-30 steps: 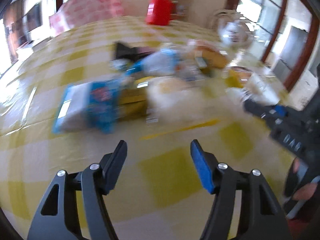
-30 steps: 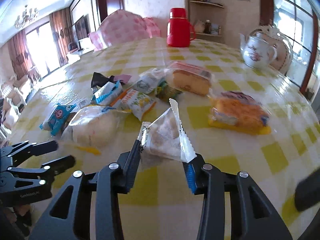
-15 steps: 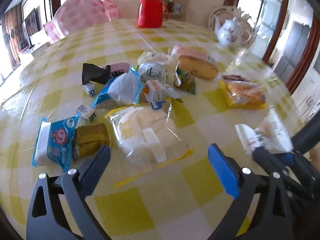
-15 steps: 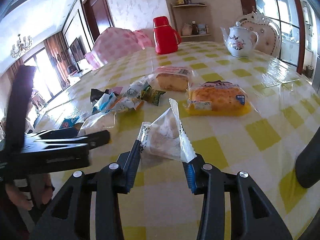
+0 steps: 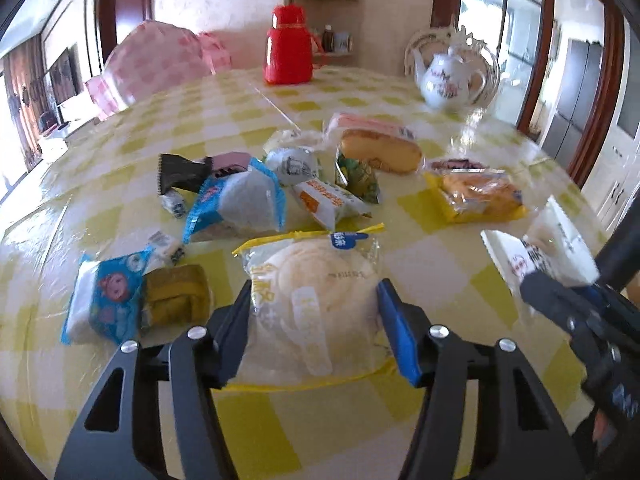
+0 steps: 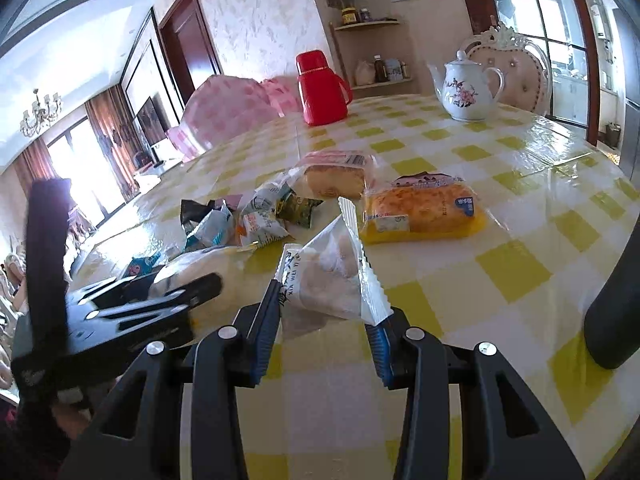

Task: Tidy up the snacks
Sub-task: 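Grasp the white triangular snack packet with the right tool while the left tool grasps the round white bun bag, then carry both held snacks to the white box and open both tools over it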

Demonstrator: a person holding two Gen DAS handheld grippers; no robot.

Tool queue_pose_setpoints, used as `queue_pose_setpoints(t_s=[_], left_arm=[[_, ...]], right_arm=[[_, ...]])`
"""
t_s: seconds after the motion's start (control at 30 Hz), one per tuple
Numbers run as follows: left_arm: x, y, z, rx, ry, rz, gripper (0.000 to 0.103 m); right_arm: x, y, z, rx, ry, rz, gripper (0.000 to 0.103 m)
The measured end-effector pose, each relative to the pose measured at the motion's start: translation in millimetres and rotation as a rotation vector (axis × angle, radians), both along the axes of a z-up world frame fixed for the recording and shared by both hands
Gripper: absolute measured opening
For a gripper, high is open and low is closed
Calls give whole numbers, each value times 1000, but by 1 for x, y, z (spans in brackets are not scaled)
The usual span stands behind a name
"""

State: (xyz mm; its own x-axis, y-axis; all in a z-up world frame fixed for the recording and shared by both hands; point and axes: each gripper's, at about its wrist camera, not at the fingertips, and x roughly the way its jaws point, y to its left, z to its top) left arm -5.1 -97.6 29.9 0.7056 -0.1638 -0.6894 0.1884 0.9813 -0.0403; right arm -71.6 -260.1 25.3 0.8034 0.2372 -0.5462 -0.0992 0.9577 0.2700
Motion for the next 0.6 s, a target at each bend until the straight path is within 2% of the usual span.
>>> queue_pose_setpoints(t_s=[0.07, 0.23, 0.53, 0.6], left_arm=[[-11, 9, 4, -39, -30, 11, 60], [-32, 20, 14, -55, -96, 35, 60], [-55, 39, 9, -89, -105, 60, 60], [-62, 41, 13, -98, -116, 59, 49]], right_arm=[[-2, -2, 0, 19, -5, 1, 40], [-6, -2, 2, 37, -23, 9, 40], [-17, -1, 1, 72, -19, 6, 40], [-21, 2, 1, 80, -13, 11, 40]])
